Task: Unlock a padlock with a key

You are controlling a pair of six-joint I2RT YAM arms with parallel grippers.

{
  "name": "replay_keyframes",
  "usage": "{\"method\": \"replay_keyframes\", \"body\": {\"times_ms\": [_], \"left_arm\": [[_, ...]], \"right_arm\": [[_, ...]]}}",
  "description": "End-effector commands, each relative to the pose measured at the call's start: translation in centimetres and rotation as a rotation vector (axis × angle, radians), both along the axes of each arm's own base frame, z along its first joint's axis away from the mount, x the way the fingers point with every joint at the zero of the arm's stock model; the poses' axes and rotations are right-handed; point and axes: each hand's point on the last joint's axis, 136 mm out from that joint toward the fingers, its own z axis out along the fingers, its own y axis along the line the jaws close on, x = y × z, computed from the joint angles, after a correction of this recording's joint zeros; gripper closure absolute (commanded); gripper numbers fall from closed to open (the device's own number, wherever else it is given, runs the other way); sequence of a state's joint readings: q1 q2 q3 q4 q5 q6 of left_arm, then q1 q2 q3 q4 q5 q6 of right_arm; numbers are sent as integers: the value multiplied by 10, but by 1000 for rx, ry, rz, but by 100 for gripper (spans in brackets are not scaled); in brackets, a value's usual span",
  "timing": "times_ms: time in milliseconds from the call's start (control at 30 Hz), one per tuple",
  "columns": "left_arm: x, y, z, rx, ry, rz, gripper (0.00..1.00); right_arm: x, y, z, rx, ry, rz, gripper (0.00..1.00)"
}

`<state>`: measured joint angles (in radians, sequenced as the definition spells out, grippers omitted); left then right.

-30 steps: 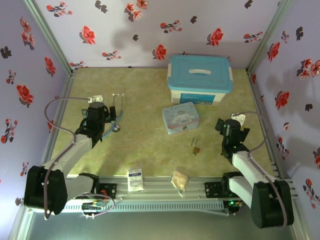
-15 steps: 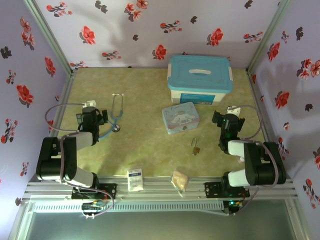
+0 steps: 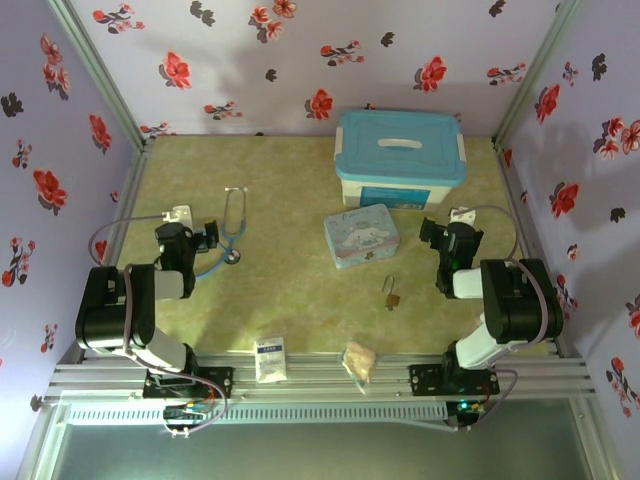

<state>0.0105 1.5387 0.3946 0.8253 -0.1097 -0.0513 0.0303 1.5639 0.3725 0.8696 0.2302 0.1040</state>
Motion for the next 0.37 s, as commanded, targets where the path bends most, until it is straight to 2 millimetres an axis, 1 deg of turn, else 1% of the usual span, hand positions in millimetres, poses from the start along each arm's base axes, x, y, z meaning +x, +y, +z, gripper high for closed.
{"method": "replay_keyframes", "body": {"times_ms": [0, 200, 333], "left_arm": [[5, -3, 11, 7, -53, -21, 0], [5, -3, 11, 7, -53, -21, 0], [5, -3, 11, 7, -51, -19, 0]], "right_arm": [[6, -1, 11, -3, -37, 3, 1], [10, 2, 8, 4, -19, 24, 1], [7, 2, 10, 1, -31, 28, 1]]}}
